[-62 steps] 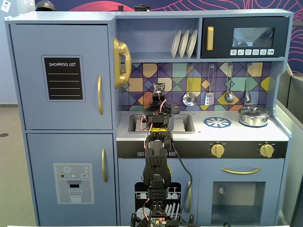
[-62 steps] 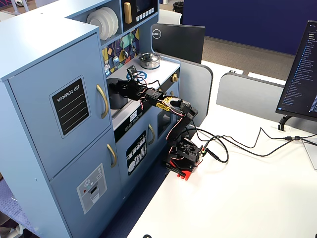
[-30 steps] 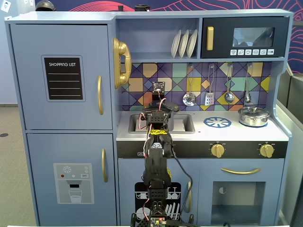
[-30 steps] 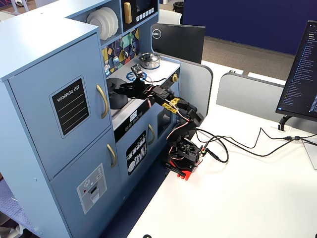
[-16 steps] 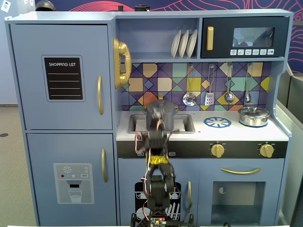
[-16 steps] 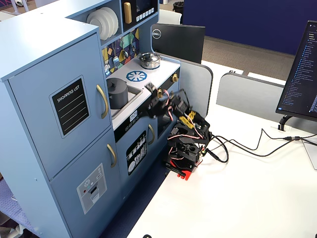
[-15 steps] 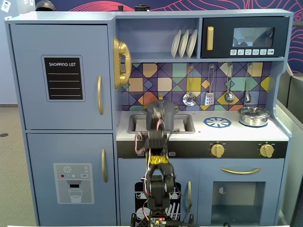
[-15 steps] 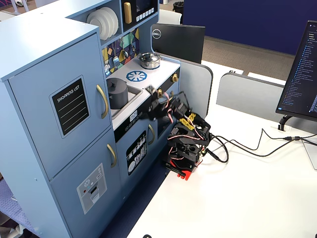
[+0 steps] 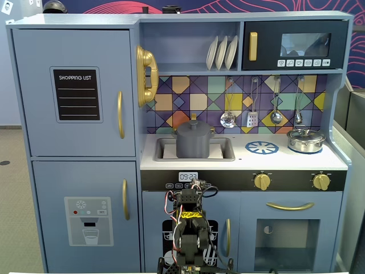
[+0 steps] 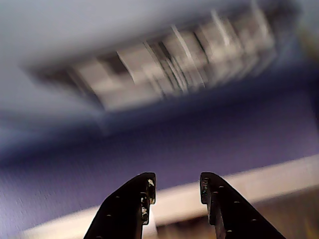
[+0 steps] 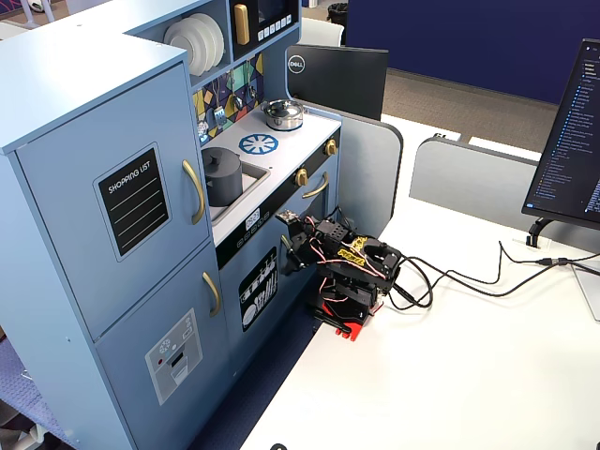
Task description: Pick up the lid from the counter and put it on the gray recipient
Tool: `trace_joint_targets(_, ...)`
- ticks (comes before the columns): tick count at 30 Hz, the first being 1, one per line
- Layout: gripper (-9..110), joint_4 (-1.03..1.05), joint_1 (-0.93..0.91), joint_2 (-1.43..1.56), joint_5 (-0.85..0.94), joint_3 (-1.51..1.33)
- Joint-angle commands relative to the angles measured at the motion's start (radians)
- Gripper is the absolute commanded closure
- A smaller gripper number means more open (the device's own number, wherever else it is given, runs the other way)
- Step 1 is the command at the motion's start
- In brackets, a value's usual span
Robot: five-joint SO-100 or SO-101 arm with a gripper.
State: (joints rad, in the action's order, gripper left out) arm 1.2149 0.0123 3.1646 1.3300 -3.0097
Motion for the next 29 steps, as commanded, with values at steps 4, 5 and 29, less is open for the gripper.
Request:
trace_joint_targets(4, 96, 0.293, -0.021, 0.014, 0.081, 0.008)
trace_joint_targets(5, 96, 0.307, -0.025, 0.014, 0.137, 0.008)
trace_joint_targets(29, 94, 0.314, -0.028, 0.014, 0.183, 0.008)
